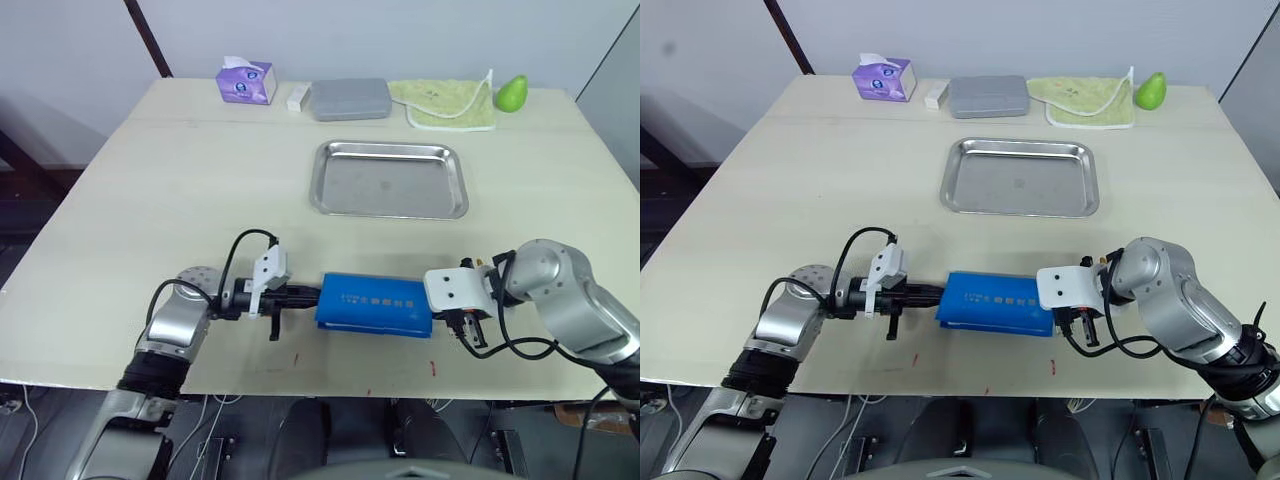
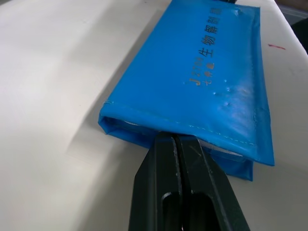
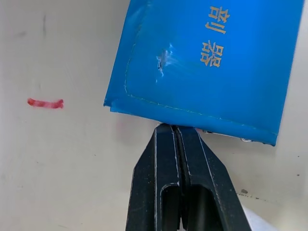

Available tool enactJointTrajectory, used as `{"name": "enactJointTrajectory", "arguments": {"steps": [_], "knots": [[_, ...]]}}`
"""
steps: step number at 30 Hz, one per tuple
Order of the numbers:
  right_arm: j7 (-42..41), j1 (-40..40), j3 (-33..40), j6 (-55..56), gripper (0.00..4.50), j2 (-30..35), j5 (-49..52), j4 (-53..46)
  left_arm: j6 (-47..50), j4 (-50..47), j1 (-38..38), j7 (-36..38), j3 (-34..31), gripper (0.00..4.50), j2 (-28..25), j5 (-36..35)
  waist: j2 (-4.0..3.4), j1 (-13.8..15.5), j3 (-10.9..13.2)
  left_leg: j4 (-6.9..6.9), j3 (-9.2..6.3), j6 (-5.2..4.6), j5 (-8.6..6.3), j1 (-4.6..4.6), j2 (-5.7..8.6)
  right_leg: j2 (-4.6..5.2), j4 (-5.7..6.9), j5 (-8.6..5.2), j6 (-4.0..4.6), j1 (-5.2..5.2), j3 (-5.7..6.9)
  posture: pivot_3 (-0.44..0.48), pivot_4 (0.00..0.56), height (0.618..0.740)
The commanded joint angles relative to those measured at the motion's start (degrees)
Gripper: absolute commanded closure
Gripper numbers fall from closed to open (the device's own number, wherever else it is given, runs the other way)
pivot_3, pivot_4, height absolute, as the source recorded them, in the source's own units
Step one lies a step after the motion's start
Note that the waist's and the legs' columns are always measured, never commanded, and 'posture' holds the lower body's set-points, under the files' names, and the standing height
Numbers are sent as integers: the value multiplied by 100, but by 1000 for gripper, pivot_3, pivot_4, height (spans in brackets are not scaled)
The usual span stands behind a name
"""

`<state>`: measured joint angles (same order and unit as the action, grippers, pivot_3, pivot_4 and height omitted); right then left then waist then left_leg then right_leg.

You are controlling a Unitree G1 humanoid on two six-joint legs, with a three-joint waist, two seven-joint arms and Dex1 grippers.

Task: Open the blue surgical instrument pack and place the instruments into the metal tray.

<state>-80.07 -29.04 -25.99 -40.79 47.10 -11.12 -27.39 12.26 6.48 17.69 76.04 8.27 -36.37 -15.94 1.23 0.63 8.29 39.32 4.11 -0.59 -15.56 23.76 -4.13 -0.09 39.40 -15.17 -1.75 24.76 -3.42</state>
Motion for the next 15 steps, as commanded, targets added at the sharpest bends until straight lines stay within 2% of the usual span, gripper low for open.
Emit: {"name": "enactJointTrajectory", "arguments": {"steps": [1,15], "knots": [[152,-28,38,-41,4500,-129,288,-445,64,-470,-161,78,115,4487,33,-167,0,-1,0,0,-1,0,0,0,0,0,0,0,1,0,1,0,150,736],[513,181,106,122,4500,79,422,-206,4,-505,-236,-128,52,4487,62,-19,0,13,0,1,0,0,0,0,0,0,0,-1,2,-1,1,0,150,736]]}}
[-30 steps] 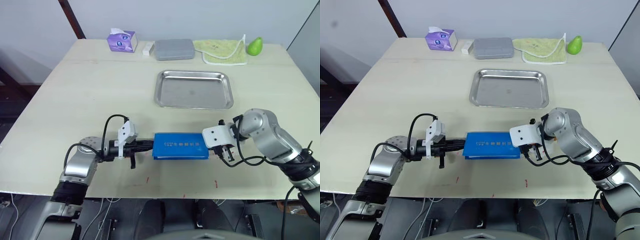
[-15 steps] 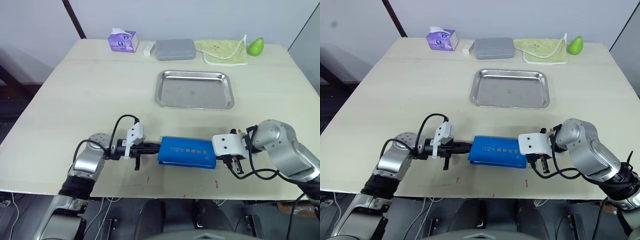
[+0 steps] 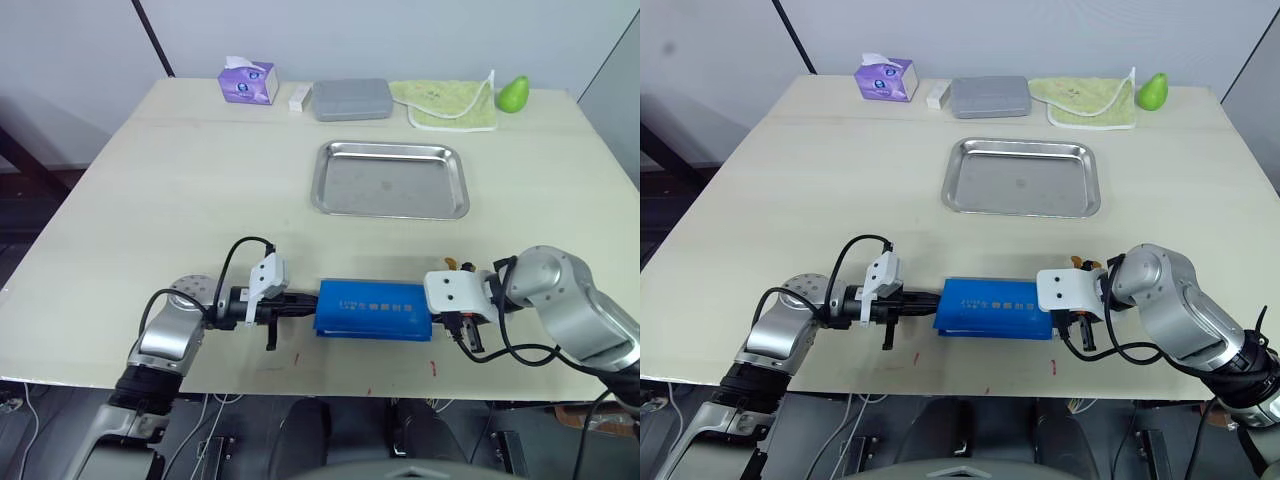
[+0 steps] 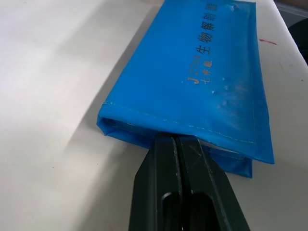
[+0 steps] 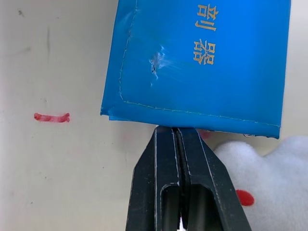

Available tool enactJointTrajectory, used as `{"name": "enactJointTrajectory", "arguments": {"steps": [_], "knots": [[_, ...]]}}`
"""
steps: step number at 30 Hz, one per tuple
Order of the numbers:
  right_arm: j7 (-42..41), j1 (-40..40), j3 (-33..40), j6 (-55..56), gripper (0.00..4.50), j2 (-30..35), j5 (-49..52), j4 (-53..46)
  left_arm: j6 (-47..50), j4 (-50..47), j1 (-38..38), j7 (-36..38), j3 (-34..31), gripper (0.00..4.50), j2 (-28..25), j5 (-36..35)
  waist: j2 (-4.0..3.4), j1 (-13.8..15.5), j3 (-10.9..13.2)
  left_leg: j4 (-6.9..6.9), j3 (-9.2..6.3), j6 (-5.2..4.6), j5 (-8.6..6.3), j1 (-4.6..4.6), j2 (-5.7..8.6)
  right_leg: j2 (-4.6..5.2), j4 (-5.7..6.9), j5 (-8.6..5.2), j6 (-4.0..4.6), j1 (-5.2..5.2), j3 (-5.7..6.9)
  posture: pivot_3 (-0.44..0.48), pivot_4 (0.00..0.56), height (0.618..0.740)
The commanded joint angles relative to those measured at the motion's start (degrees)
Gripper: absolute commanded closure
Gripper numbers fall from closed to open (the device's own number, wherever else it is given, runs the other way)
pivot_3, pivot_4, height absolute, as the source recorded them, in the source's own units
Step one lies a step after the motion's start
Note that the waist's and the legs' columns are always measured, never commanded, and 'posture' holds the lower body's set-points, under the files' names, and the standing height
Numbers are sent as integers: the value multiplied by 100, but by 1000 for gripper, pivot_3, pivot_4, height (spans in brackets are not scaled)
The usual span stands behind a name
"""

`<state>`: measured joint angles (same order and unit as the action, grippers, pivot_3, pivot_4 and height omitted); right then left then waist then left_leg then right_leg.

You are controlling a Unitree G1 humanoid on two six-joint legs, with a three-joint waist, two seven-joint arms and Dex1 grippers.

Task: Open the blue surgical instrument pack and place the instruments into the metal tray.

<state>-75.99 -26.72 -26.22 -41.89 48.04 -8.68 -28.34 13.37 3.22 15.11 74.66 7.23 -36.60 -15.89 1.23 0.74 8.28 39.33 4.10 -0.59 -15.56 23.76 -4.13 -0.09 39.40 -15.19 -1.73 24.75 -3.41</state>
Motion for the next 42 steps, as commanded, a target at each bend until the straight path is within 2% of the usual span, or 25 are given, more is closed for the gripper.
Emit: {"name": "enactJointTrajectory", "arguments": {"steps": [1,23,26,29,32,33,37,39,42], "knots": [[128,-49,152,253,4500,10,190,-87,-136,-157,22,2,144,4487,73,-8,0,3,0,0,0,0,0,0,0,0,0,0,0,0,0,0,150,736],[501,215,748,-69,4500,695,978,-644,-446,219,136,118,-52,4487,-103,-54,0,-2,0,0,-1,0,0,0,0,0,0,0,0,0,0,0,150,736],[601,529,1369,-91,4500,640,1462,-828,-392,156,57,171,-252,4487,-179,-244,0,-1,0,0,-1,0,0,2,0,0,0,0,0,0,0,0,150,736],[757,1297,2519,-17,4500,53,2447,-1117,-415,109,-182,417,-631,4487,-393,-638,15,-5,-4,-5,-9,0,0,4,-3,-4,-4,-3,4,0,6,0,150,736],[840,2112,3285,530,4500,-286,2866,-1147,-384,181,-353,619,-930,4487,-574,-936,12,-6,-3,-7,-15,0,0,3,-5,-7,0,-6,7,-2,12,0,150,736],[892,2372,3561,661,4249,-439,3033,-1158,-380,256,-402,696,-1044,4241,-635,-1022,12,9,-4,-5,-14,0,0,1,-5,-5,1,-5,7,-3,11,0,150,736],[754,3679,4882,1158,2762,-715,3494,-1075,-265,475,-619,1085,-1665,2896,-904,-1543,13,22,-4,0,-16,0,0,-2,-1,0,3,-6,5,-11,17,0,150,736],[606,4219,5432,1496,2230,-707,3574,-946,-219,572,-772,1311,-1910,2408,-1039,-1750,12,-6,-3,-2,-21,0,0,-1,-2,0,0,-8,4,-13,22,0,150,736],[277,4892,6141,2036,978,-685,3669,-596,-208,726,-1019,1471,-2190,1199,-1176,-1867,10,-14,-4,-4,-20,0,0,-7,-3,-2,3,-9,4,-16,20,0,150,736]]}}
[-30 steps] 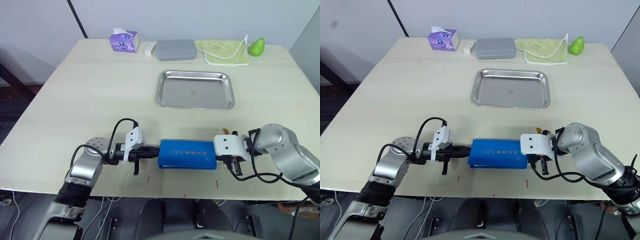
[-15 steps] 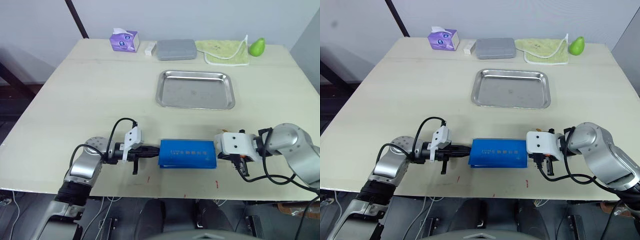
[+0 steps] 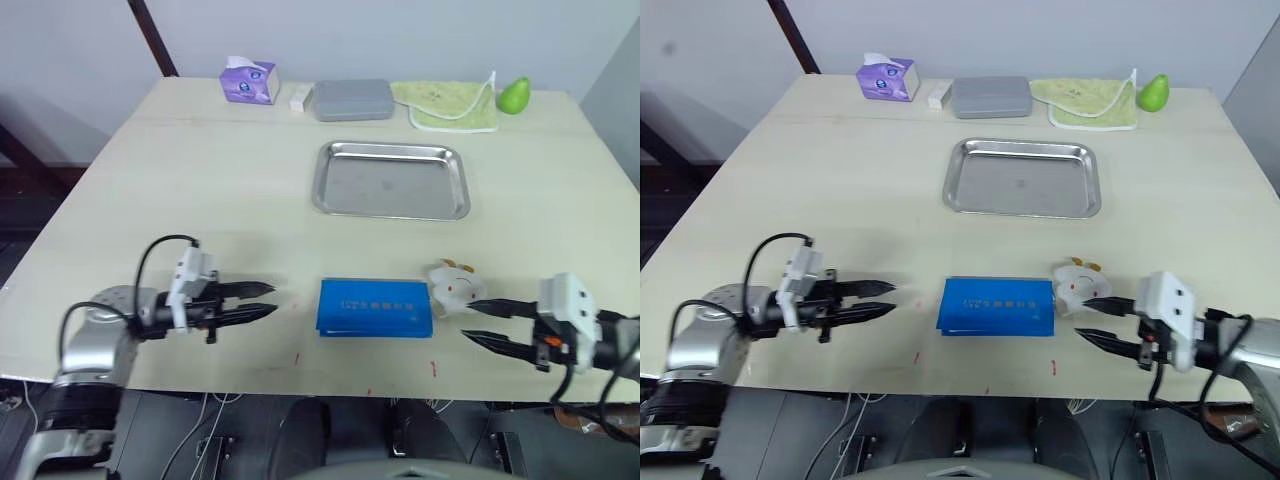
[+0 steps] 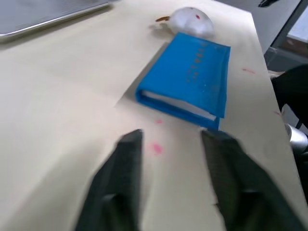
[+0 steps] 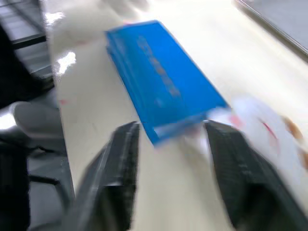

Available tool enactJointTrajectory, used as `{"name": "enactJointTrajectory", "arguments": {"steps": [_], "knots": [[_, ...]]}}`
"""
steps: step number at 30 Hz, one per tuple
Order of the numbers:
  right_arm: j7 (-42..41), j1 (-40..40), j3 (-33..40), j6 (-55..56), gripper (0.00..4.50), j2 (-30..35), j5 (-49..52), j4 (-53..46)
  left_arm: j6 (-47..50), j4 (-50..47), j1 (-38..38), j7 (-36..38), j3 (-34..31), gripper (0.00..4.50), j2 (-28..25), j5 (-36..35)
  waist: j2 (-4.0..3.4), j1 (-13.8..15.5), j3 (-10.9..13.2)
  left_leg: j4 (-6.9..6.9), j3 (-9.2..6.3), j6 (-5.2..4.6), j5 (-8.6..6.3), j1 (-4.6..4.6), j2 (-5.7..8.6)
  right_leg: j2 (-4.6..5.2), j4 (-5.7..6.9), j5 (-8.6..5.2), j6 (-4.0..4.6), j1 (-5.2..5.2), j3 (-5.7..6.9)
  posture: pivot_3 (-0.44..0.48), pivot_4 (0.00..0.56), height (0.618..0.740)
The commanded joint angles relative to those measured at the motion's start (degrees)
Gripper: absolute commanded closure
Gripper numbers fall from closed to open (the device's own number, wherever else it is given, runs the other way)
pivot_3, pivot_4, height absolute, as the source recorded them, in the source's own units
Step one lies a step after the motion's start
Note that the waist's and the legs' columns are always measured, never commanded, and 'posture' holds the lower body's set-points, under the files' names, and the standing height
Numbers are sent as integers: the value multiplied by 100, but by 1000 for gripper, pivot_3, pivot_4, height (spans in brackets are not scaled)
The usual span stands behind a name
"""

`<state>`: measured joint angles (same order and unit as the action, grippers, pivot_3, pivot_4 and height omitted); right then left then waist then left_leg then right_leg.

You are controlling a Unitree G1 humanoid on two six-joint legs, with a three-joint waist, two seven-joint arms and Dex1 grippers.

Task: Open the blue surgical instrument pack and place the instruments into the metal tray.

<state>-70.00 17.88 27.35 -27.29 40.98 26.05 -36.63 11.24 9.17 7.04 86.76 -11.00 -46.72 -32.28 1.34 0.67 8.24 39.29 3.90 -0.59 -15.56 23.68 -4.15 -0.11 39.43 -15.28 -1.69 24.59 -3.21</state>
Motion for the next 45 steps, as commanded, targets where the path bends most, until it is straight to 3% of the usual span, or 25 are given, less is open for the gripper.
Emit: {"name": "enactJointTrajectory", "arguments": {"steps": [1,2,3,8,13,20,24,27,31,32,45], "knots": [[-365,553,944,721,522,22,228,355,-13,173,-261,268,-431,762,-185,-241,0,-14,0,-1,0,0,0,-1,-1,-1,-1,0,1,-1,0,0,150,736],[-422,679,1112,838,5,41,269,492,-22,246,-295,285,-498,153,-219,-249,0,-16,0,-2,2,0,0,-2,-1,-1,-1,0,1,-1,-2,0,150,736],[-452,772,1261,936,0,50,307,628,-23,341,-301,276,-578,66,-244,-267,0,-8,0,-2,3,0,0,-4,-1,-1,-1,0,1,-3,-3,0,150,736],[-525,1098,1575,1220,0,54,437,988,-27,564,-318,358,-795,66,-334,-324,1,5,0,-2,1,0,0,-2,-1,0,-1,-1,1,-3,-1,0,150,736],[-129,1127,1160,1296,0,-72,507,449,189,-21,-455,401,-768,66,-285,-509,0,2,-1,-2,1,0,0,-2,-1,1,0,-1,1,-3,-2,0,150,736],[1009,725,-690,1481,0,-234,-645,-420,275,-837,-133,90,-536,66,29,-681,1,12,-2,1,0,0,0,0,1,2,2,-1,1,-3,-1,0,150,736],[1464,-42,-2032,1603,0,-262,-1542,-221,584,-1238,160,276,-68,66,-1,-761,7,2,-5,3,-4,0,0,-1,-1,-5,2,0,2,-2,0,0,150,736],[1725,-479,-2612,1574,0,-337,-1848,37,610,-1407,256,246,142,66,81,-745,6,4,-5,2,0,1,0,-1,0,-5,2,-1,3,-1,-4,0,150,736],[1858,-801,-3110,1597,848,-363,-2093,277,608,-1519,315,245,296,0,124,-707,5,9,-4,2,2,0,0,1,-1,-5,0,-2,3,1,-5,0,150,736],[1851,-841,-3264,1733,1392,-332,-2261,409,613,-1534,306,224,319,0,128,-698,7,5,-5,2,2,1,0,1,-1,-5,0,-2,3,1,-5,0,150,736],[2062,-1251,-3731,2409,1392,-324,-2626,949,549,-1690,46,129,241,0,84,-699,6,9,-4,3,4,0,0,0,-2,-5,2,-2,4,2,-7,0,150,736]]}}
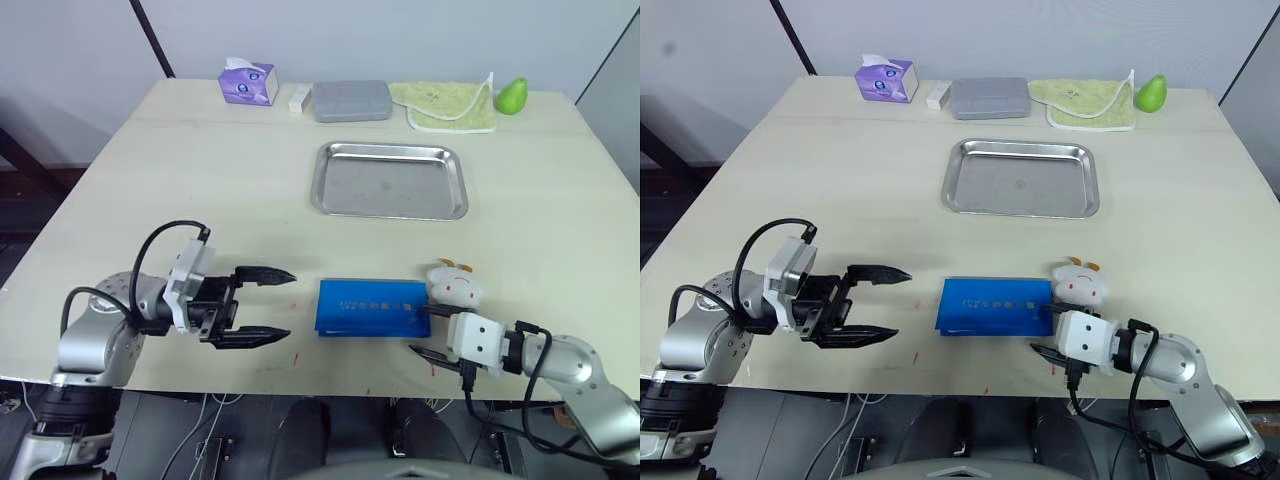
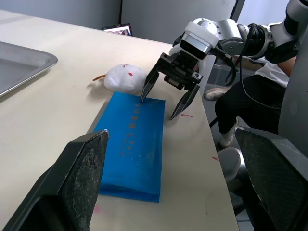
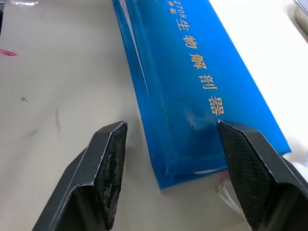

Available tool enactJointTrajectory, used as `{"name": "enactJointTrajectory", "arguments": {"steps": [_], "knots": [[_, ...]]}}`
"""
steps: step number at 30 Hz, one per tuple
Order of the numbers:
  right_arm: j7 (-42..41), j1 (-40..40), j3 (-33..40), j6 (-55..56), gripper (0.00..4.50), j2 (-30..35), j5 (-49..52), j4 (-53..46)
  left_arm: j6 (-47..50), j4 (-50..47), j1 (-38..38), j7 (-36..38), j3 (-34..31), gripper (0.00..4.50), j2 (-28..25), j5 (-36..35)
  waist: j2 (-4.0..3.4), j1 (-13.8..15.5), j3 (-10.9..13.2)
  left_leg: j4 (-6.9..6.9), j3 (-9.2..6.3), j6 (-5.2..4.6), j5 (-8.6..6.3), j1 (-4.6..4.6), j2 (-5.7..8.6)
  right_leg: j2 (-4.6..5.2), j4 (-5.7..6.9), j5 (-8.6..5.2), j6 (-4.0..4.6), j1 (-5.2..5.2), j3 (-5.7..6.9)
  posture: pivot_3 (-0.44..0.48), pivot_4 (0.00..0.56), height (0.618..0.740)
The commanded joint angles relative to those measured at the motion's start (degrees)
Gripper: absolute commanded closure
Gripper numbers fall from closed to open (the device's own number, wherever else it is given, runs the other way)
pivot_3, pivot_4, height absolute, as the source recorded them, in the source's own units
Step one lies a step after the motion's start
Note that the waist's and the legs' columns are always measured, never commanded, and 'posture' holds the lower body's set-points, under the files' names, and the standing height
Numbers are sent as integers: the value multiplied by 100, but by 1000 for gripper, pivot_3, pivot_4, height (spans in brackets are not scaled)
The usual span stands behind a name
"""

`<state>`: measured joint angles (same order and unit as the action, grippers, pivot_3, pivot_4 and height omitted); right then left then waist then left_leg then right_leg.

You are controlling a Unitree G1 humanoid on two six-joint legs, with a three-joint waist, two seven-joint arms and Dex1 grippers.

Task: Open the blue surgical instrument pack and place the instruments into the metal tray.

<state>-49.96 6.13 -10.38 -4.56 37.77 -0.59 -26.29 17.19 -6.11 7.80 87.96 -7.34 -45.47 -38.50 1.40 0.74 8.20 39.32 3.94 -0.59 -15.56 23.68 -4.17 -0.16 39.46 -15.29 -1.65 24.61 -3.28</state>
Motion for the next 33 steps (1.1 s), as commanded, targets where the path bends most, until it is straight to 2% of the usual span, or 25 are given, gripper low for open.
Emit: {"name": "enactJointTrajectory", "arguments": {"steps": [1,8,12,14,15,16,25,33], "knots": [[62,-104,34,142,1392,0,45,-70,-62,-160,-45,6,-133,0,-40,-72,0,0,0,0,0,0,0,0,0,0,0,0,0,0,0,0,150,736],[113,-241,-78,313,1392,5,-68,130,-142,-154,-139,5,-176,0,-44,-72,0,4,0,0,-1,0,0,0,0,0,0,0,0,0,1,0,150,736],[161,-287,-173,541,2592,7,-258,388,-200,-141,-177,17,-192,0,-37,-63,0,-3,0,0,0,0,0,-1,0,0,0,0,0,0,0,0,150,736],[187,-351,-217,592,3519,1,-334,493,-240,-120,-205,28,-212,0,-29,-57,0,-5,0,0,-1,0,0,-1,0,-1,0,0,0,0,0,0,150,736],[192,-383,-235,614,4147,10,-370,526,-259,-107,-219,38,-224,0,-29,-55,0,-6,0,0,0,0,0,-1,0,-1,0,0,0,0,0,0,150,736],[199,-409,-242,629,4491,14,-384,540,-276,-95,-235,51,-236,0,-31,-55,0,-8,0,0,0,0,0,-2,0,-1,0,0,0,0,0,0,150,736],[-58,-655,-34,49,4491,104,108,21,-375,12,-306,121,-284,0,-36,-88,0,-1,0,0,1,0,0,-2,-1,-1,1,0,1,0,0,0,150,736],[-628,-1250,486,-1961,4491,501,1808,-839,-403,199,-218,101,-340,0,39,-137,-1,-1,0,0,-1,0,0,-1,-1,-1,2,0,1,1,2,0,150,736]]}}
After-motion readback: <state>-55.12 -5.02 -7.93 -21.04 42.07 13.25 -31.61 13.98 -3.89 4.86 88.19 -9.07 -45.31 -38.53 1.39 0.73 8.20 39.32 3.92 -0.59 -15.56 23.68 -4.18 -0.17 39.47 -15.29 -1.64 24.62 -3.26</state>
